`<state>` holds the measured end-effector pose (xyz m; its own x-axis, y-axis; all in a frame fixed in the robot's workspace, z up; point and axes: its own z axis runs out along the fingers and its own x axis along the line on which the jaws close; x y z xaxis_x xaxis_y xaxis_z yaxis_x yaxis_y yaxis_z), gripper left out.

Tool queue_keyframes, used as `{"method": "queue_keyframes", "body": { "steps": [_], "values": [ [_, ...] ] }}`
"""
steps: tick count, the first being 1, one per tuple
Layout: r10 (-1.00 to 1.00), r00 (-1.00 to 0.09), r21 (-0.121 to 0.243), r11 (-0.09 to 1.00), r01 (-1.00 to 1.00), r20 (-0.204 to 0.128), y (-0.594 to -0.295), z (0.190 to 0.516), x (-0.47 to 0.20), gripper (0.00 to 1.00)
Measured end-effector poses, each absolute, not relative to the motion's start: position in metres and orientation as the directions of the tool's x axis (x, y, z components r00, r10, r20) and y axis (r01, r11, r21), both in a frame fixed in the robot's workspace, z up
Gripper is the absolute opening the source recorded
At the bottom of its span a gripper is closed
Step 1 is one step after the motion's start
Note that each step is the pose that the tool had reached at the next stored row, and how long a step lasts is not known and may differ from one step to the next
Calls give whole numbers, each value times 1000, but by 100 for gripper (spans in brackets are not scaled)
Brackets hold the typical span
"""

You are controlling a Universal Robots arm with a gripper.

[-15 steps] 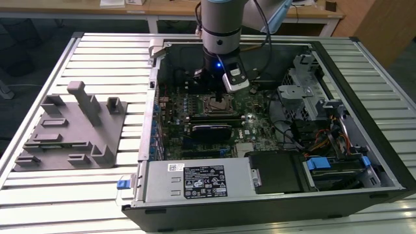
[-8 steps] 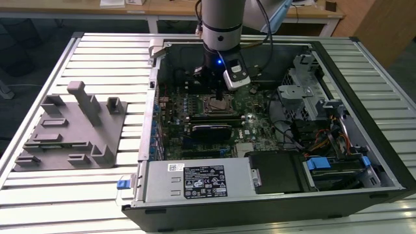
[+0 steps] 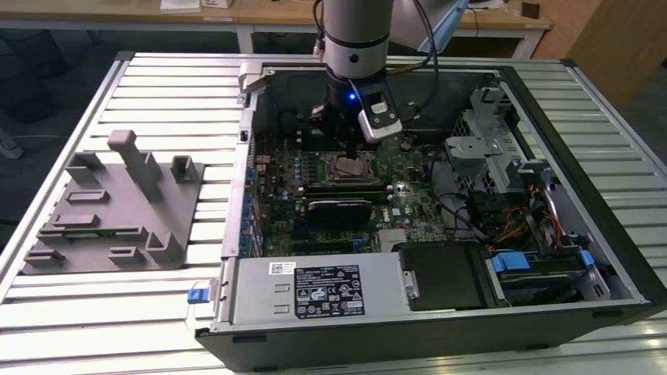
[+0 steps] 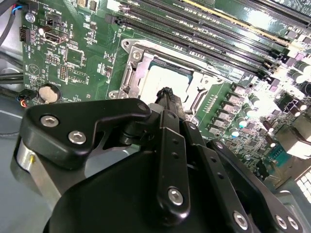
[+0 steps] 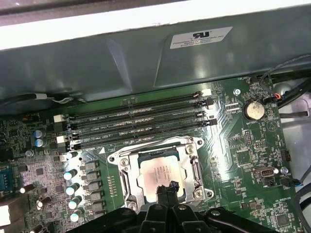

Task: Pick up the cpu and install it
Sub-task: 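Install the second cpu locking lever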

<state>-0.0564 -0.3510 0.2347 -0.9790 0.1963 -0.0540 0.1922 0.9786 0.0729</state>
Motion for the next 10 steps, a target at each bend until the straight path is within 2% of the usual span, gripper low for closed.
{"method": "queue_keyframes", "body": {
  "steps": [10],
  "values": [
    [196,-979,72,979,192,-54,-351,236,-56,11]
  ]
}}
